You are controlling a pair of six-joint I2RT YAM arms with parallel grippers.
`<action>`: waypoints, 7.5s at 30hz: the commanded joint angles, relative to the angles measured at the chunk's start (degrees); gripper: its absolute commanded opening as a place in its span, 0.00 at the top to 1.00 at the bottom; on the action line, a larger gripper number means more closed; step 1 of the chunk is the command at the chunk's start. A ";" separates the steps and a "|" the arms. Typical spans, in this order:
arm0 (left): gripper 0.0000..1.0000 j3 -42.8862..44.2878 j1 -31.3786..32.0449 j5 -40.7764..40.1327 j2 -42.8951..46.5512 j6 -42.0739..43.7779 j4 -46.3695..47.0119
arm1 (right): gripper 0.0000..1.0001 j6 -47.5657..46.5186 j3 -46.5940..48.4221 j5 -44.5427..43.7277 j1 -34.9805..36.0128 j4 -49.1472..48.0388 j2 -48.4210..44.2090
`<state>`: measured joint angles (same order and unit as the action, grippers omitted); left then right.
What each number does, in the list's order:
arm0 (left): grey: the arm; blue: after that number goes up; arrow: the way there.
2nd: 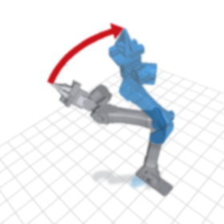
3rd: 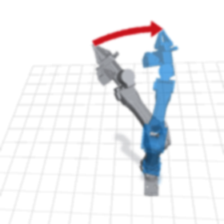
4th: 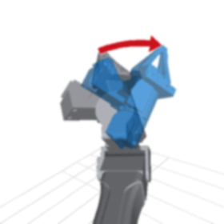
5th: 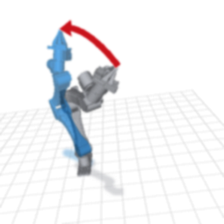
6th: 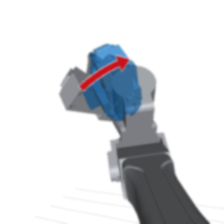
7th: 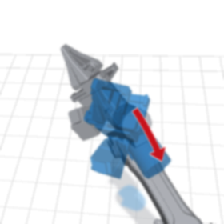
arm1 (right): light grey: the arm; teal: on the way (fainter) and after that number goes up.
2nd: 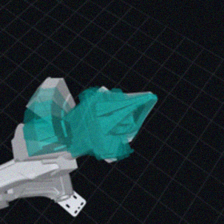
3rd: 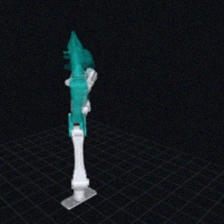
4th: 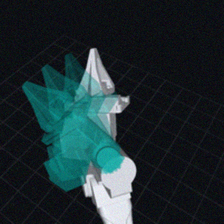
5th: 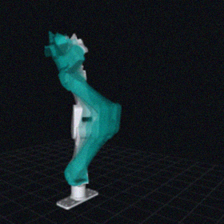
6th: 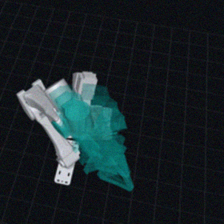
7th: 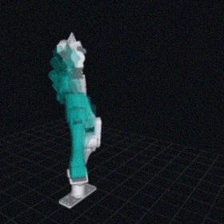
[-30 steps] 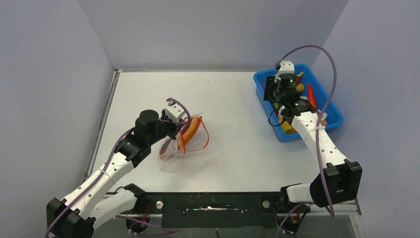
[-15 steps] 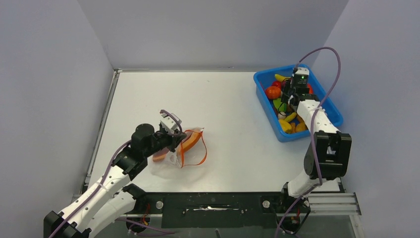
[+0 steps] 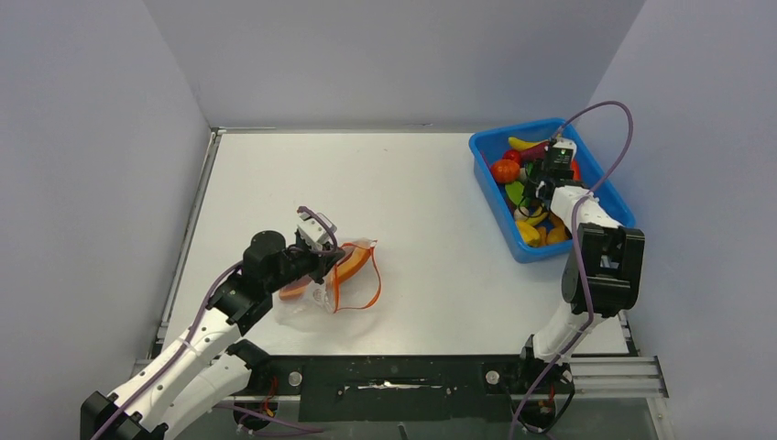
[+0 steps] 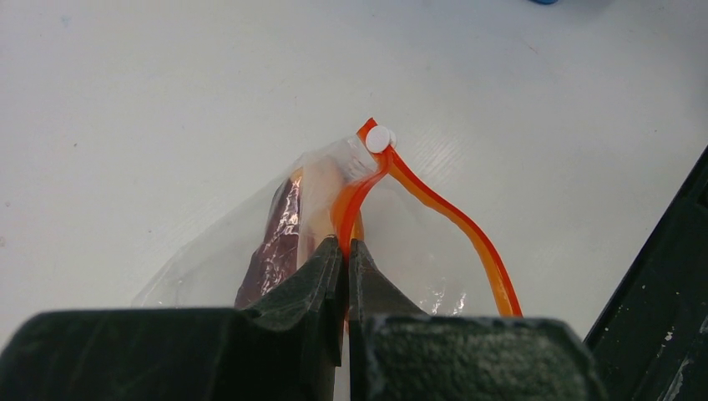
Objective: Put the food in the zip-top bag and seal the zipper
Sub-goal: Pick up the fake vegetable from the bin, then place the fake vegetable in the zipper food storage bag.
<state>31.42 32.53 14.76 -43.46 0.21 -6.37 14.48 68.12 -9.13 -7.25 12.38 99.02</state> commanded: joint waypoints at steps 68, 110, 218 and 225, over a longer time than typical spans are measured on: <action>1.00 -0.29 0.16 -0.13 1.84 1.73 3.11 | 0.90 9.40 -3.43 6.60 -0.38 9.35 -14.43; 1.00 5.99 0.16 -7.08 -6.47 9.39 12.08 | 0.91 3.20 -10.70 41.22 30.20 20.07 -42.50; 1.00 -0.72 -0.19 11.39 -3.91 -7.51 24.41 | 0.86 -29.93 13.75 -5.10 75.11 29.96 -11.94; 1.00 -0.75 -0.73 11.86 -3.52 -7.94 24.56 | 0.84 -28.98 8.44 -4.18 75.38 28.58 -16.81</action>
<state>29.58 32.08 26.41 -47.57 -7.29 13.32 -10.37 79.33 -17.32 65.01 45.60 86.94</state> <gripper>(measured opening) 0.024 0.170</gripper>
